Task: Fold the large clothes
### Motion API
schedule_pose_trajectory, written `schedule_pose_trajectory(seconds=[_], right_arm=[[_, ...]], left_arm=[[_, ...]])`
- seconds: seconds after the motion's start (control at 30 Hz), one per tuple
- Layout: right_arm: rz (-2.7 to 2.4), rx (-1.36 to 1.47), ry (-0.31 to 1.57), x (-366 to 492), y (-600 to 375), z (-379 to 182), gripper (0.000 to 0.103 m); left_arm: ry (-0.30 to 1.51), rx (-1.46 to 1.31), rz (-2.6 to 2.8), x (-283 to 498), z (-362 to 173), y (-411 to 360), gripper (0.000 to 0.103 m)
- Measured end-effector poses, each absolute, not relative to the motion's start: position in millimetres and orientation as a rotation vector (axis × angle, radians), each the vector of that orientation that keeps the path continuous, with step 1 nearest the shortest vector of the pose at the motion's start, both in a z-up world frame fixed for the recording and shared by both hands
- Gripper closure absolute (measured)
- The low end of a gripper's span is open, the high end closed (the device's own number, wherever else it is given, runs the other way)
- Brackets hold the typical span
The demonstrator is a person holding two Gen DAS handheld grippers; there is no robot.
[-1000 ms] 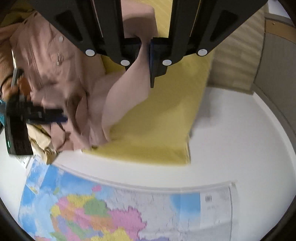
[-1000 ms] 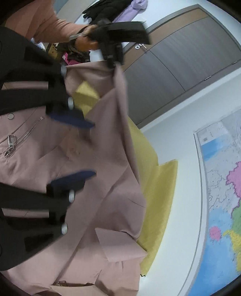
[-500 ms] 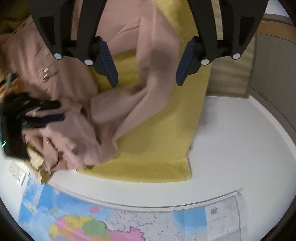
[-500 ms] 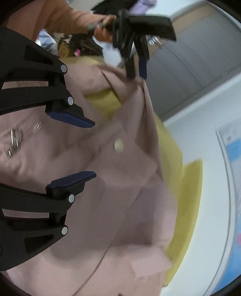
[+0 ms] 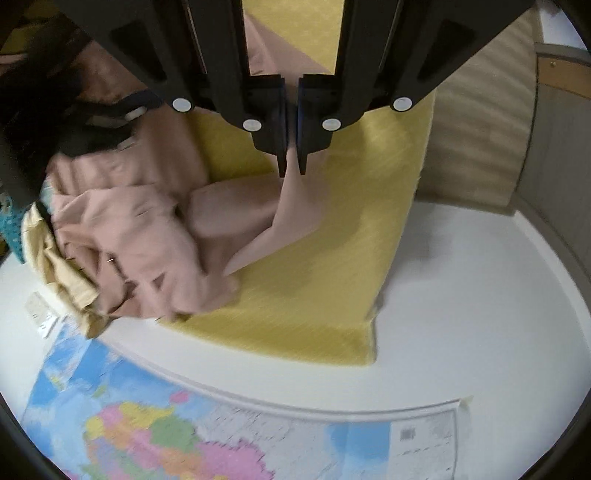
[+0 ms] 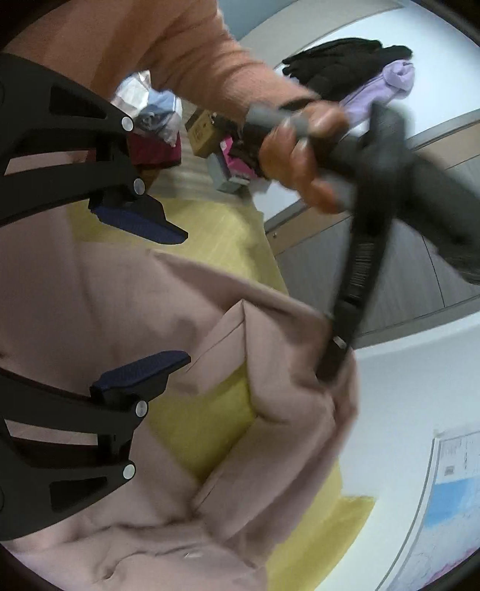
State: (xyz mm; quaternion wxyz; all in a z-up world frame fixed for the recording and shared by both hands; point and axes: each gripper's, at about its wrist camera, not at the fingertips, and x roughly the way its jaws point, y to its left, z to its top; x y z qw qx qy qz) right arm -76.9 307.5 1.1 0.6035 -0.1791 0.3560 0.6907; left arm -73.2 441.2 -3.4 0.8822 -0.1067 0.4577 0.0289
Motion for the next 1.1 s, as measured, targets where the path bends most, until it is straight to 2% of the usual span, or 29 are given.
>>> schedule_pose_trajectory(seconds=[0.13, 0.17, 0.2, 0.27, 0.37, 0.43, 0.5, 0.53, 0.57, 0.6, 0.67, 0.77, 0.9, 1.0, 1.03, 1.07, 1.1], right_arm=[[1.589, -0.389, 0.808, -90.9, 323.4, -5.5, 0.047], [1.561, -0.399, 0.791, -95.2, 328.4, -8.1, 0.057], [1.553, -0.406, 0.794, -98.0, 333.7, -12.3, 0.076], [1.524, -0.421, 0.831, -98.9, 342.4, -20.5, 0.101], [1.574, -0.335, 0.826, -92.9, 330.8, -4.5, 0.101], [1.620, -0.288, 0.772, -83.3, 310.1, 27.2, 0.102], [1.657, -0.166, 0.735, -57.4, 276.5, 71.3, 0.102], [1.659, -0.118, 0.718, -43.9, 261.1, 89.0, 0.102], [1.649, -0.081, 0.699, -32.3, 247.3, 102.9, 0.102], [1.615, -0.028, 0.662, -11.5, 222.8, 124.6, 0.102], [1.534, 0.049, 0.624, 25.8, 180.1, 150.1, 0.102], [1.398, 0.088, 0.655, 74.6, 122.5, 156.1, 0.102], [1.174, 0.031, 0.787, 119.9, 55.9, 117.5, 0.101], [1.034, 0.012, 0.941, 148.5, 23.5, 66.6, 0.097], [0.977, 0.024, 0.988, 155.1, 15.5, 51.1, 0.079], [0.879, 0.029, 1.022, 162.8, 2.6, 34.3, 0.052], [0.841, 0.053, 1.020, 160.8, -4.7, 28.3, 0.040]], left_arm=[[0.936, -0.213, 0.038, -67.4, 11.5, 432.7, 0.101], [0.939, -0.216, 0.033, -65.8, 11.8, 432.2, 0.101], [0.945, -0.218, 0.021, -63.8, 10.8, 430.9, 0.101], [0.953, -0.235, 0.006, -59.8, 7.6, 425.4, 0.101], [0.948, -0.243, -0.007, -55.1, 10.8, 421.9, 0.101], [0.905, -0.270, -0.062, -55.3, 24.6, 418.9, 0.100], [0.842, -0.315, -0.114, -54.7, 42.3, 420.8, 0.093], [0.781, -0.338, -0.156, -55.2, 56.3, 421.1, 0.079], [0.738, -0.357, -0.179, -55.6, 66.3, 421.2, 0.057], [0.696, -0.380, -0.185, -55.8, 75.4, 423.0, 0.050], [0.607, -0.411, -0.207, -56.2, 91.4, 423.7, 0.047], [0.546, -0.418, -0.216, -55.2, 92.1, 417.6, 0.043], [0.688, -0.305, -0.176, -33.4, 51.9, 383.7, 0.043], [0.775, -0.212, -0.176, -19.6, 19.1, 357.7, 0.043], [0.808, -0.159, -0.169, -13.3, 4.1, 342.6, 0.043], [0.829, -0.124, -0.163, -8.5, -5.6, 333.4, 0.043], [0.858, -0.084, -0.152, -2.8, -16.8, 322.9, 0.043]])
